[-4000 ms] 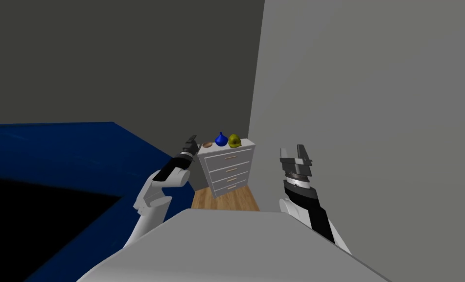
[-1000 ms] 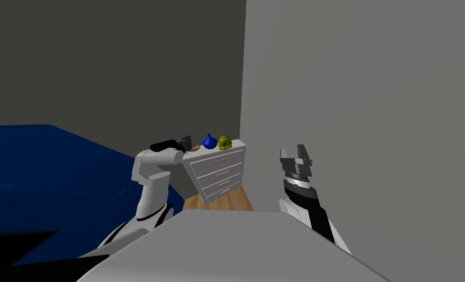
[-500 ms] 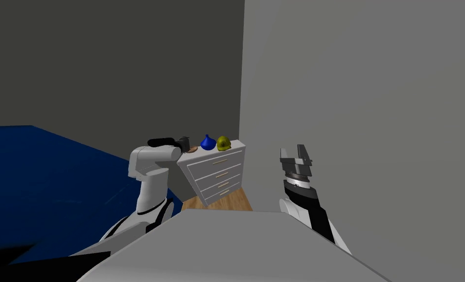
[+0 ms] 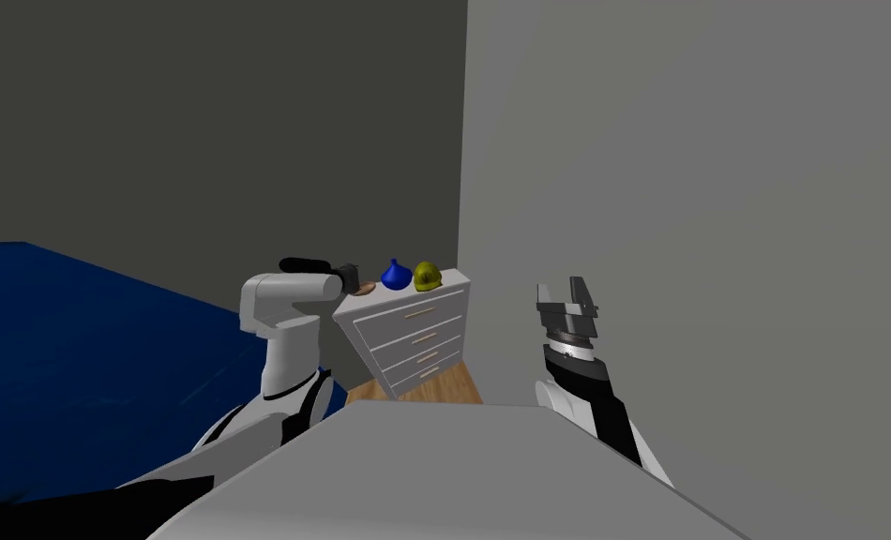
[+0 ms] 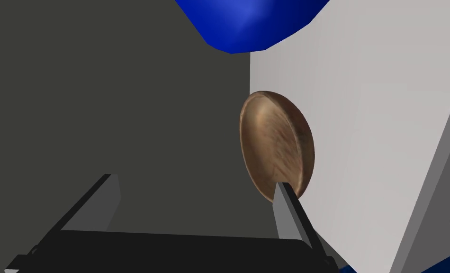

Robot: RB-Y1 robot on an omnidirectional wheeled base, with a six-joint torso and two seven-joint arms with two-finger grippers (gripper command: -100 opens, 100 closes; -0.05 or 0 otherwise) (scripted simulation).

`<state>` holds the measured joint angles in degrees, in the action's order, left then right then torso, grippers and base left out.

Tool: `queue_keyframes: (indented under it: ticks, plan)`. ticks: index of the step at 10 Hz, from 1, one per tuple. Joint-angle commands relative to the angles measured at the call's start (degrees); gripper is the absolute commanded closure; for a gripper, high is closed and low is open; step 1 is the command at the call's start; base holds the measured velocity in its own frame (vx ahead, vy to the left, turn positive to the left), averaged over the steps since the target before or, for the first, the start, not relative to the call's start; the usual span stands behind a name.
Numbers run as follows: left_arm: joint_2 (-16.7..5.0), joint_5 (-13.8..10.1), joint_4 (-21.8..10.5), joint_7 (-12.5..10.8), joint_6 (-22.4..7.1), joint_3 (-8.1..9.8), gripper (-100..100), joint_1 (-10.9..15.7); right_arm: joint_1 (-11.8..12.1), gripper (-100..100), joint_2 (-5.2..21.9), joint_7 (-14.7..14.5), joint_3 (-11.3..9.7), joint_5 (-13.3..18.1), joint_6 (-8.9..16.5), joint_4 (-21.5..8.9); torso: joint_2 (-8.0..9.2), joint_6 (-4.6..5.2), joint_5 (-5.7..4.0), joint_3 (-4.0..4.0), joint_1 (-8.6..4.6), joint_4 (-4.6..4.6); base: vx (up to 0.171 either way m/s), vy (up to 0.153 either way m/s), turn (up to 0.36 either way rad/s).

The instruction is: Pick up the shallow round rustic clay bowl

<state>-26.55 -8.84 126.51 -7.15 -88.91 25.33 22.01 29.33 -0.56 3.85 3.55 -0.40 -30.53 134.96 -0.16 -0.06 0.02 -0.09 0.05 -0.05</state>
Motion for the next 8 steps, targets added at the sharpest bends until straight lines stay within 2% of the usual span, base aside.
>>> queue_keyframes:
  ticks: [1, 2, 5, 6, 7, 8]
  plan:
    - [-0.4, -0.21, -0.49, -0.08, -2.52, 0.46, -100, 0.5, 0.0, 0, 0.0, 0.0, 0.0, 0.0, 0.0, 0.0, 0.0, 0.0, 0.0, 0.0, 0.0, 0.0, 0.042, -0.002, -0.005]
    - [-1.09, -0.54, -1.44, -0.23, -4.38, 1.23, -100, 1.38, 0.0, 0, 0.0, 0.0, 0.0, 0.0, 0.0, 0.0, 0.03, 0.0, 0.0, 0.01, -0.02, 0.0, 0.048, -0.008, -0.008]
    - [-1.73, -0.84, -2.37, -0.39, -8.24, 1.94, -100, 2.14, 0.0, 0, 0.0, 0.0, 0.0, 0.0, 0.0, 0.0, 0.01, 0.0, 0.0, 0.0, -0.01, 0.0, 0.046, 0.0, -0.002]
    - [-2.28, -1.12, -3.28, -0.54, -10.32, 2.58, -100, 2.76, 0.0, 0, 0.0, 0.0, 0.0, 0.0, 0.0, 0.0, 0.03, 0.0, 0.0, 0.01, -0.02, 0.0, 0.053, 0.006, 0.0]
    - [-2.28, -1.12, -3.28, -0.54, -10.95, 2.58, -100, 2.76, 0.0, 0, 0.0, 0.0, 0.0, 0.0, 0.0, 0.0, 0.0, 0.0, 0.0, 0.0, 0.01, 0.0, 0.043, 0.003, -0.002]
    - [-2.73, -1.38, -4.14, -0.68, -13.06, 3.16, -100, 3.24, 0.0, 0, 0.0, 0.0, 0.0, 0.0, 0.0, 0.0, 0.03, 0.0, 0.01, 0.01, 0.0, 0.0, 0.047, 0.0, 0.001]
